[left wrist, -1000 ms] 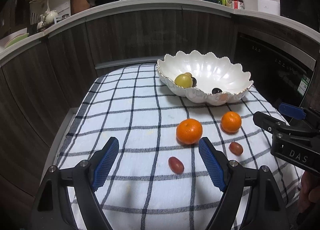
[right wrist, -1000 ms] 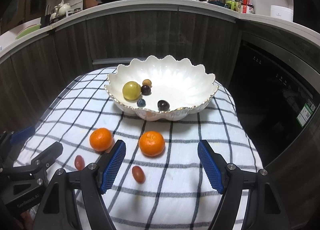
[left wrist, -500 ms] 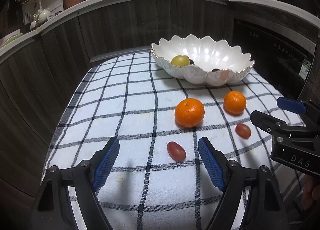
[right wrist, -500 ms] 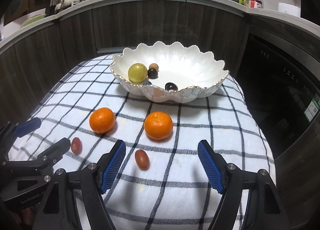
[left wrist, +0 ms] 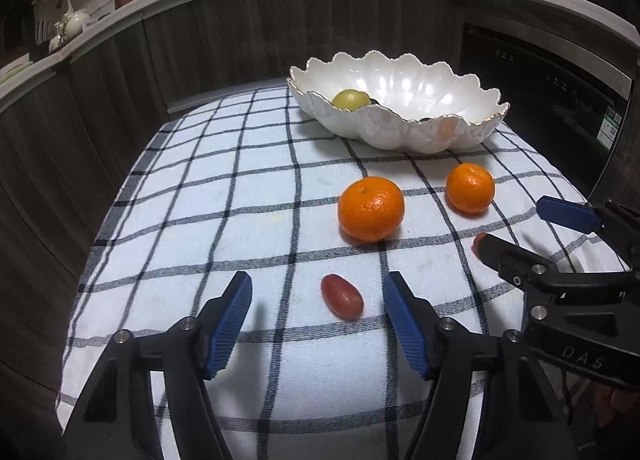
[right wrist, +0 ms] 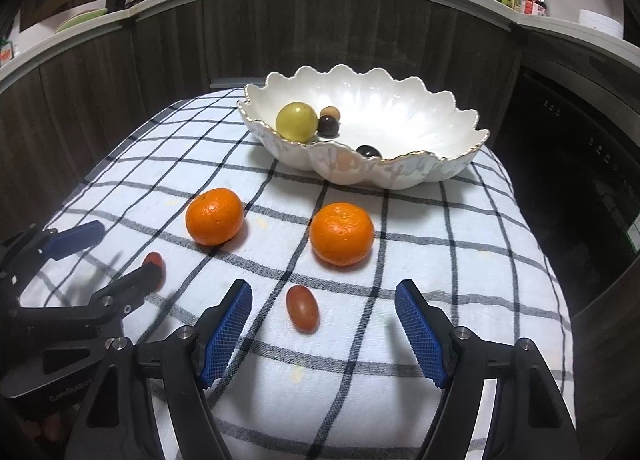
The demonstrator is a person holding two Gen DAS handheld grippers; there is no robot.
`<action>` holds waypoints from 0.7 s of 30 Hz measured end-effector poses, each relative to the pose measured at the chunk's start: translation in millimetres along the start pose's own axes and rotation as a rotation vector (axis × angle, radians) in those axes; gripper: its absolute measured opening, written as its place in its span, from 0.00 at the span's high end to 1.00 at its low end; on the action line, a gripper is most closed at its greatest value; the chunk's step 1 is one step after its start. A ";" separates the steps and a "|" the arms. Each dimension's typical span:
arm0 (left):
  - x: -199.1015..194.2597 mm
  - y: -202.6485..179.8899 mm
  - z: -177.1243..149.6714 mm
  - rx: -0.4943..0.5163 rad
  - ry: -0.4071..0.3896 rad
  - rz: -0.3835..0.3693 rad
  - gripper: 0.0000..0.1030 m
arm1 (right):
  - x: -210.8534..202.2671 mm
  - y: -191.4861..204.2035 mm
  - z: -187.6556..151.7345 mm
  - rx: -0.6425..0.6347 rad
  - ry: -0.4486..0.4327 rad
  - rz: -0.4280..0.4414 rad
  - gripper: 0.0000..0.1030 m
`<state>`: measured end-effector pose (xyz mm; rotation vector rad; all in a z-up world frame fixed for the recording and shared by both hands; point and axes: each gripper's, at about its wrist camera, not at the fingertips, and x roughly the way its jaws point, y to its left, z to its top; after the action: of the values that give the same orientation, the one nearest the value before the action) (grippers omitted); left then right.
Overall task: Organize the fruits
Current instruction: 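Grasp the red oval fruit with left gripper while right grasps the brown oval fruit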
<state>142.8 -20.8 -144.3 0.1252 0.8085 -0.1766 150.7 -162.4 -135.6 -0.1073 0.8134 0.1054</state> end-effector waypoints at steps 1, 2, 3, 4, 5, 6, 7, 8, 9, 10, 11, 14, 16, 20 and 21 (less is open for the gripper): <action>1.6 -0.8 -0.2 -0.002 0.007 -0.002 0.37 | 0.9 -0.2 -0.3 0.002 0.001 0.006 0.27; 3.1 -1.1 -0.3 -0.004 0.013 -0.005 0.38 | 1.5 -0.3 -0.6 0.003 0.002 0.008 0.28; 4.5 -1.3 -0.4 -0.008 0.018 -0.009 0.39 | 2.5 -0.8 -0.7 0.004 0.003 0.010 0.28; 5.4 -1.0 -0.5 -0.011 0.022 -0.013 0.39 | 3.3 -1.3 -1.0 0.007 0.004 0.014 0.28; 6.6 -0.7 -0.7 -0.015 0.025 -0.017 0.39 | 4.5 -2.4 -1.2 0.011 0.007 0.019 0.28; 8.2 -0.5 -0.9 -0.019 0.028 -0.018 0.40 | 5.5 -3.0 -1.4 0.013 0.008 0.022 0.28; 9.1 -0.3 -1.4 -0.020 0.031 -0.018 0.43 | 6.4 -3.5 -1.4 0.015 0.009 0.026 0.29; 10.2 -0.6 -1.5 -0.021 0.034 -0.019 0.45 | 7.1 -3.2 -1.6 0.013 0.010 0.028 0.34; 11.5 -0.5 -1.9 -0.023 0.040 -0.020 0.47 | 8.3 -2.7 -1.5 0.009 0.013 0.030 0.40; 12.5 -0.8 -2.1 -0.023 0.043 -0.020 0.49 | 9.8 -1.9 -1.8 0.003 0.019 0.037 0.42; 13.9 -1.5 -2.5 -0.021 0.049 -0.018 0.50 | 10.8 -1.2 -2.2 0.001 0.023 0.044 0.45; 16.0 -2.8 -3.0 -0.016 0.058 -0.012 0.53 | 13.5 0.0 -3.4 -0.002 0.030 0.059 0.48; 16.4 -3.8 -2.5 -0.011 0.058 -0.002 0.55 | 15.3 -0.2 -3.7 -0.001 0.032 0.062 0.51; 17.2 -5.6 -1.5 -0.008 0.059 -0.010 0.62 | 21.4 -0.9 -5.6 0.004 0.051 0.071 0.67; 17.3 -6.6 -1.4 -0.003 0.058 -0.011 0.63 | 23.4 -0.6 -6.4 0.004 0.061 0.081 0.73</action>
<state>152.2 -28.9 -158.1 0.1234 0.8675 -0.1825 162.1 -162.7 -157.0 -0.0738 0.8792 0.1780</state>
